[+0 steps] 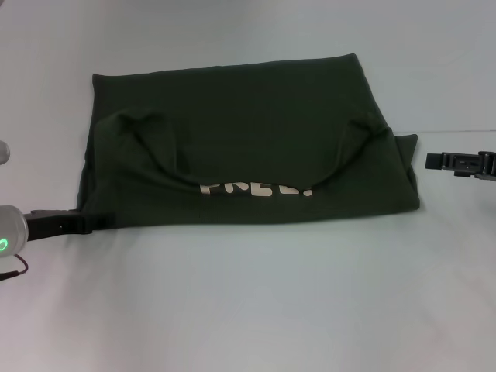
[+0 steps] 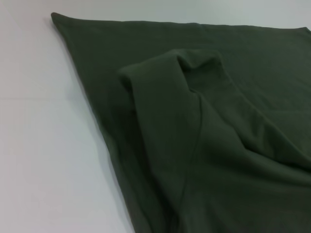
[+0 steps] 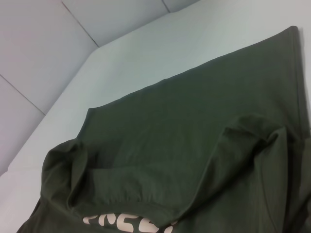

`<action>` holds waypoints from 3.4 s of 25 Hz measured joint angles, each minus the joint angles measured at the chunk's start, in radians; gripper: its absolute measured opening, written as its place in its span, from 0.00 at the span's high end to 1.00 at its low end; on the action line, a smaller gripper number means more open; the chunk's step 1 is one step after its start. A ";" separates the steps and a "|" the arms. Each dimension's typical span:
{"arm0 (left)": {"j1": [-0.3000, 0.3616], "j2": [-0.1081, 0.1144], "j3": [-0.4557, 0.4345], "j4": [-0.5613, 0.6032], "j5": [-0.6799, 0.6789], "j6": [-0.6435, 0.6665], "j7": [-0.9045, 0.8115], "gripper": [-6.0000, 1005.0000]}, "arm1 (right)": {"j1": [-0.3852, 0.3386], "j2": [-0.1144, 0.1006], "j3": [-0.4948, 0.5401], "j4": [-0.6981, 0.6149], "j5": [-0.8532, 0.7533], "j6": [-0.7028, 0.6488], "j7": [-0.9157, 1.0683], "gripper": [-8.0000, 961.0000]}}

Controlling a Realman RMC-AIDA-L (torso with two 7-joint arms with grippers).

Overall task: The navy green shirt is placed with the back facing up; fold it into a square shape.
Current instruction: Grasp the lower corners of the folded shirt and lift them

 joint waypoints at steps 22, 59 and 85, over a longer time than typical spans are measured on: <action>-0.007 -0.006 0.019 0.001 0.023 -0.051 -0.006 0.63 | -0.001 -0.003 -0.011 0.000 0.000 -0.013 0.012 0.06; -0.003 -0.006 0.015 -0.002 0.024 -0.056 -0.045 0.99 | 0.196 0.069 -0.161 0.049 -0.387 0.305 0.249 0.07; -0.006 -0.006 0.021 -0.002 0.024 -0.052 -0.052 0.99 | 0.203 0.136 -0.167 0.122 -0.390 0.487 0.172 0.15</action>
